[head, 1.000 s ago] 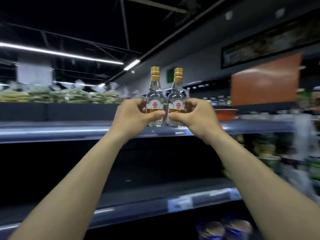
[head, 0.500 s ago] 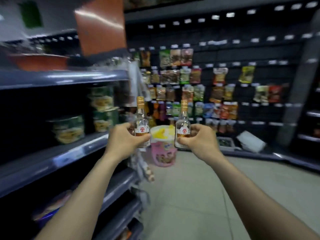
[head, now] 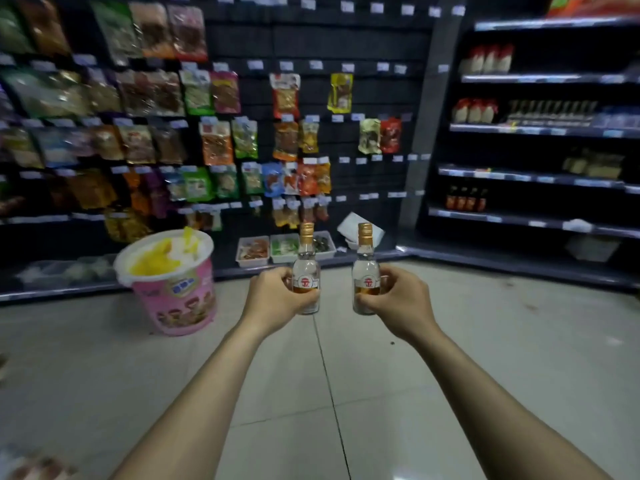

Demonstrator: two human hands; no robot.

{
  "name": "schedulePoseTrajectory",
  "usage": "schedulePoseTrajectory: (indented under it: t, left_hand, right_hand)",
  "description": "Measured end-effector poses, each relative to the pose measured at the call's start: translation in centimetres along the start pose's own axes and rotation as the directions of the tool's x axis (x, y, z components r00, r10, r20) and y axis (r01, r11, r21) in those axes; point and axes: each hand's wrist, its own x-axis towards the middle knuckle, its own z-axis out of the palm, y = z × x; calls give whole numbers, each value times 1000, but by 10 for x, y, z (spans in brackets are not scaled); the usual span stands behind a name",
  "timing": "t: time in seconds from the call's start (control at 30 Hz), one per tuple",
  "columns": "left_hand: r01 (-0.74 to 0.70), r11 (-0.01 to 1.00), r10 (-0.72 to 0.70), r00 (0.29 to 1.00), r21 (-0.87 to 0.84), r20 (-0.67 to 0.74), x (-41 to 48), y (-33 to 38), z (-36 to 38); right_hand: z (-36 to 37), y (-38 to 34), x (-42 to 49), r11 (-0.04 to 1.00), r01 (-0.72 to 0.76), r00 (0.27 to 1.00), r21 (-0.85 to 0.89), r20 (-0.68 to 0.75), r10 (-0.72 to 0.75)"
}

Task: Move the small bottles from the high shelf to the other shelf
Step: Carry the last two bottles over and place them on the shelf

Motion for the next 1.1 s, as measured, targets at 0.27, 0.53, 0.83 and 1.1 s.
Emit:
schedulePoseTrajectory:
  t: [0.27, 0.53, 0.83, 1.1]
  left_hand:
    - [-45, 999, 42, 985, 15, 169, 146, 21, 150]
    - [-43, 999, 42, 985, 4, 167, 307, 59, 320]
    - [-25, 1000, 26, 988, -11, 155, 471, 128, 495]
    - [-49, 998, 57, 982, -48, 180, 627, 163, 654]
  right_hand:
    - [-49, 108, 140, 994, -99, 992, -54, -89, 94]
    - [-126, 227, 319, 989, -125, 987, -74, -114, 116]
    - [-247, 322, 513, 992, -127, 985, -19, -118, 124]
    - [-325, 434, 684, 987, -159, 978, 20, -132, 160]
